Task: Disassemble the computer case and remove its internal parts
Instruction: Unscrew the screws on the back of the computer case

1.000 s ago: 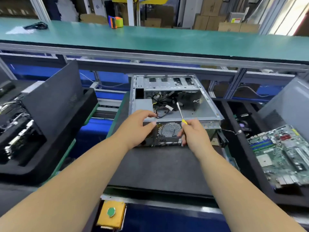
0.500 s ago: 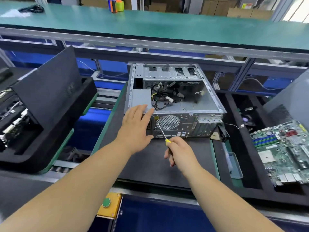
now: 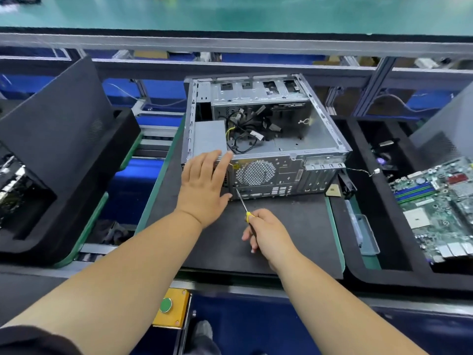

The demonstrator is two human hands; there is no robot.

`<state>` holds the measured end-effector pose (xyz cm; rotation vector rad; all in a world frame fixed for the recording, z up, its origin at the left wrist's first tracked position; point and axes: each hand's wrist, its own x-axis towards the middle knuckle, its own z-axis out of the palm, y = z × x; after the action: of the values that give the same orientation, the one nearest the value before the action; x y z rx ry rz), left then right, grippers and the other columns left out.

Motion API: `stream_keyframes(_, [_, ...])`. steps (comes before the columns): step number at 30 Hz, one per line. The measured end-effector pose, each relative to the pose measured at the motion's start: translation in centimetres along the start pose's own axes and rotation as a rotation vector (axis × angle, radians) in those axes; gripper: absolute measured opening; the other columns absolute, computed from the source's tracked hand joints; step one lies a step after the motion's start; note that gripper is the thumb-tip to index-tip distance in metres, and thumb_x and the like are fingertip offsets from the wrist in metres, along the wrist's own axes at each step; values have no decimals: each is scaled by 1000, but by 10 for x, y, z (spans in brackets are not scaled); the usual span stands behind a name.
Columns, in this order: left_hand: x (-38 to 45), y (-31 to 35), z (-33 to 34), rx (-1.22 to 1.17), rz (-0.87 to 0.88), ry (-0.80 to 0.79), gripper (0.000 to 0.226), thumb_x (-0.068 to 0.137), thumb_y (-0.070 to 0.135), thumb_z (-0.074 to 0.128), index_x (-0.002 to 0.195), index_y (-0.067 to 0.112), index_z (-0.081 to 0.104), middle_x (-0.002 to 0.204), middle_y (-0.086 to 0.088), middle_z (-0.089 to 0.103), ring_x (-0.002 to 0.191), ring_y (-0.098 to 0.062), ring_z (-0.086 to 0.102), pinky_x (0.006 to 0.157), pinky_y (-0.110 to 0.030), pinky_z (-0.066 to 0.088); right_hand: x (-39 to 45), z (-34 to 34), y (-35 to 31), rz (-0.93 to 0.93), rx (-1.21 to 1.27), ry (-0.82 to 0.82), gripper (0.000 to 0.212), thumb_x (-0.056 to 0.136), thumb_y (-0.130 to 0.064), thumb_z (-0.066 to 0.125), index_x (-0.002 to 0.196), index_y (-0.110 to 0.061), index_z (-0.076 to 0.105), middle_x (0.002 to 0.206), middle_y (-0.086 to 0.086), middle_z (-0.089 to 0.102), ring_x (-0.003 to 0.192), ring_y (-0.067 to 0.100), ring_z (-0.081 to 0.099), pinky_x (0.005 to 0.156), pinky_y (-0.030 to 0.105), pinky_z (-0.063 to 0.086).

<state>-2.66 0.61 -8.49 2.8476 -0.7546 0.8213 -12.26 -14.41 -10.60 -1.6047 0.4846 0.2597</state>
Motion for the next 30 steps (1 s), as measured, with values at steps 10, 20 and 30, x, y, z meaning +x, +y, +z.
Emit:
stream_keyframes(10, [6,-2,17,-23,9,117,96,60,41,83,139,22,33,133,-6,34,120,-30,35,105,-44,23,-2,8,-1,-2,8,38,16,101,-28,44,100,-17,56,63,0,67,44,12,43,50,28,45])
stream_keyframes(20, [7,-6,22,-20,28,109,92,62,40,80,139,23,32,132,-4,30,119,-28,32,104,-43,23,5,18,-1,16,55,77,15,101,-26,45,98,-17,56,60,1,66,42,13,41,47,27,41])
stream_keyframes(30, [7,-6,23,-1,35,128,94,61,41,81,139,22,33,131,-5,30,118,-28,32,103,-43,22,2,20,-1,6,129,53,16,102,-23,44,102,-12,55,62,5,63,43,14,39,45,26,38])
